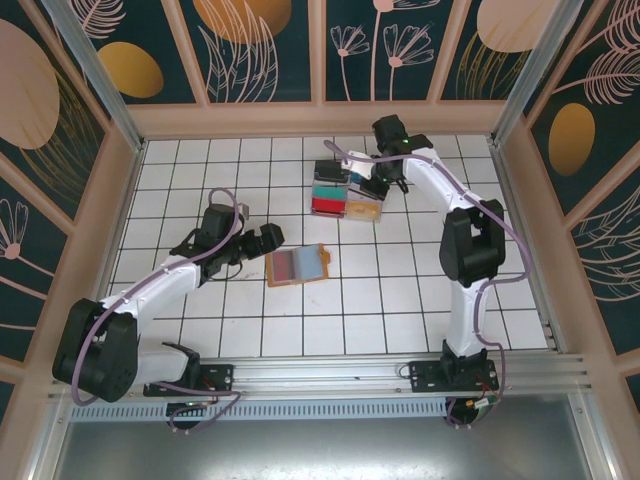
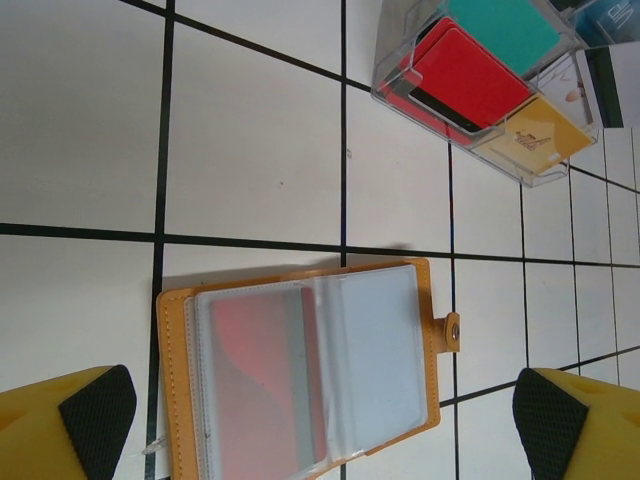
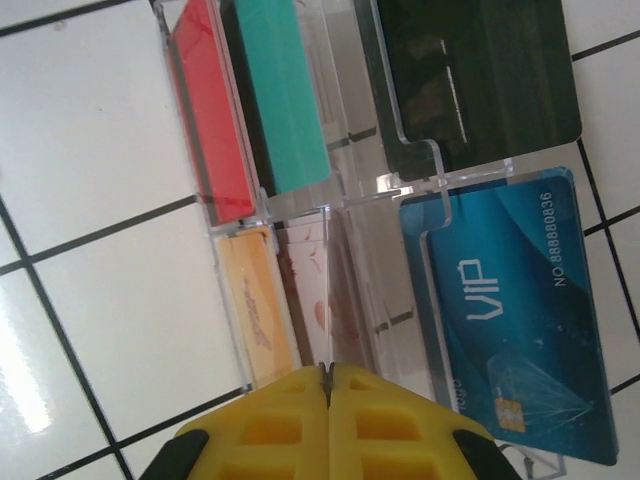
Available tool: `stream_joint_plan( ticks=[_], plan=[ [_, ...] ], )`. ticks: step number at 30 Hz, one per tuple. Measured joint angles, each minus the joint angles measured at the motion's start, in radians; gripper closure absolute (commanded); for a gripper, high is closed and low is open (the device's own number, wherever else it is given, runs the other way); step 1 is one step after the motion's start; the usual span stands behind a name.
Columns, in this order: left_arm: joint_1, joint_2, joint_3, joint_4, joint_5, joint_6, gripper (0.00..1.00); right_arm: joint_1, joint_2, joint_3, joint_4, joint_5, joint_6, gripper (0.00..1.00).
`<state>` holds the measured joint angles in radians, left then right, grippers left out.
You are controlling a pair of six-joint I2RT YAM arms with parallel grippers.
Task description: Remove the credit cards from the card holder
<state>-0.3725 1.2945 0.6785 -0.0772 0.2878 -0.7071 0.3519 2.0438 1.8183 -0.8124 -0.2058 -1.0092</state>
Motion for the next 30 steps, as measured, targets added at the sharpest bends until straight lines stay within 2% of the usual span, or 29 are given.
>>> stream_joint_plan(
  ticks=[10,30],
  plan=[
    [0.000,0.000,-0.032,0.014,0.019,-0.003,0.01,0.017,0.007,0.001,-0.007,0.078,-0.042,1.00],
    [0.000,0.024,-0.040,0.030,0.042,-0.008,0.01,0.037,0.054,0.029,-0.030,0.114,-0.087,1.00]
  ],
)
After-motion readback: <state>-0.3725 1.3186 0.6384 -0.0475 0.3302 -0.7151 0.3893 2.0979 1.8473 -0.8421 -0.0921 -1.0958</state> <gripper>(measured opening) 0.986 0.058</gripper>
